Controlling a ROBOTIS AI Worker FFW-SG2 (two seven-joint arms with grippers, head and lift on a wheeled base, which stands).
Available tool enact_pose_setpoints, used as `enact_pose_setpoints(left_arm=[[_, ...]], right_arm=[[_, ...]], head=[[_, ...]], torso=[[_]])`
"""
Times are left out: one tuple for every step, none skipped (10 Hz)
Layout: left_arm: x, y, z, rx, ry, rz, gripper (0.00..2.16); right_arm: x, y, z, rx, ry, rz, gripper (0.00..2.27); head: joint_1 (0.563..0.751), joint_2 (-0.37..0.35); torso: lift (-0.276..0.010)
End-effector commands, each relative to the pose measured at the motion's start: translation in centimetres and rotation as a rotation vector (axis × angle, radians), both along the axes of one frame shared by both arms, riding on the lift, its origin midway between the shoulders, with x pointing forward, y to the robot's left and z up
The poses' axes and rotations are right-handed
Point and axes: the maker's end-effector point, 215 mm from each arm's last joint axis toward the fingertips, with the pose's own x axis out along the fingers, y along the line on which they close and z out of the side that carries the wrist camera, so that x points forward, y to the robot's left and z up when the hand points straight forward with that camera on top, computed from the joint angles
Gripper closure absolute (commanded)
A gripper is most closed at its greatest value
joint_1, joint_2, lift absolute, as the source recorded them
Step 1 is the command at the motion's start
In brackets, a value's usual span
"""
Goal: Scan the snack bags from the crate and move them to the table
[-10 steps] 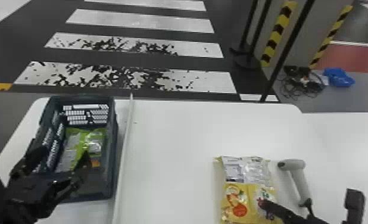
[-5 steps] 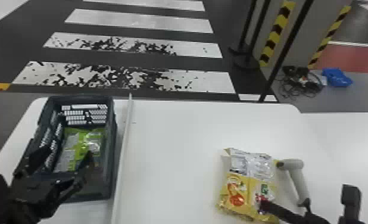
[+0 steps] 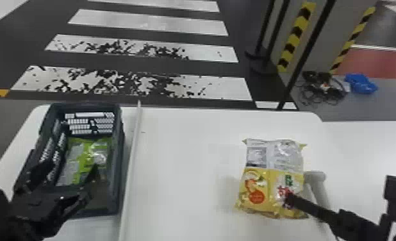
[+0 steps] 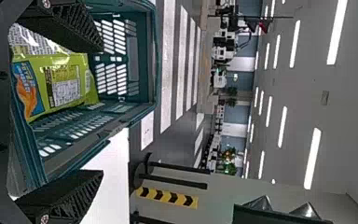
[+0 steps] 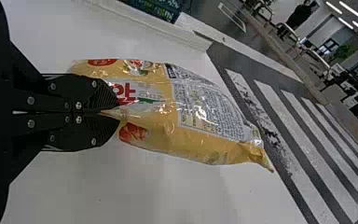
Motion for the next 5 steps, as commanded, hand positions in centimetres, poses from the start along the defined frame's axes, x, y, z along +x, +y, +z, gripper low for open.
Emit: enact_pose_setpoints(left_arm=[[-0.2,0.1,-0.4,0.003,0.006,0.002,0.07],[-0.2,0.2,-0.4,0.005,0.006,0.004,0.07],[-0.4,0.2,-0.6,0.007,0.010,0.003,0.07],[-0.5,0.3,-0.8,0.010,0.014,0.003,0.07],[-0.7,0.2,-1.0,0.013,0.018,0.004,0.07]], right_arm=[[1.4,-2.5,3.4,-0.018,-0.091,-0.053,2.25],[3.4,-6.0,5.2,-0.058,-0.155,-0.127,2.25],[5.4,-10.1,5.8,-0.089,-0.185,-0.196,2.25],[7.1,-15.1,6.2,-0.161,-0.226,-0.277,2.25],[8.3,-18.5,6.0,-0.205,-0.228,-0.327,2.25]], head=[[0.695,-0.130],[0.695,-0.148],[0.695,-0.167],[0.695,-0.209],[0.695,-0.264]], torso=[[-0.095],[-0.095],[-0.095],[-0.095],[-0.095]])
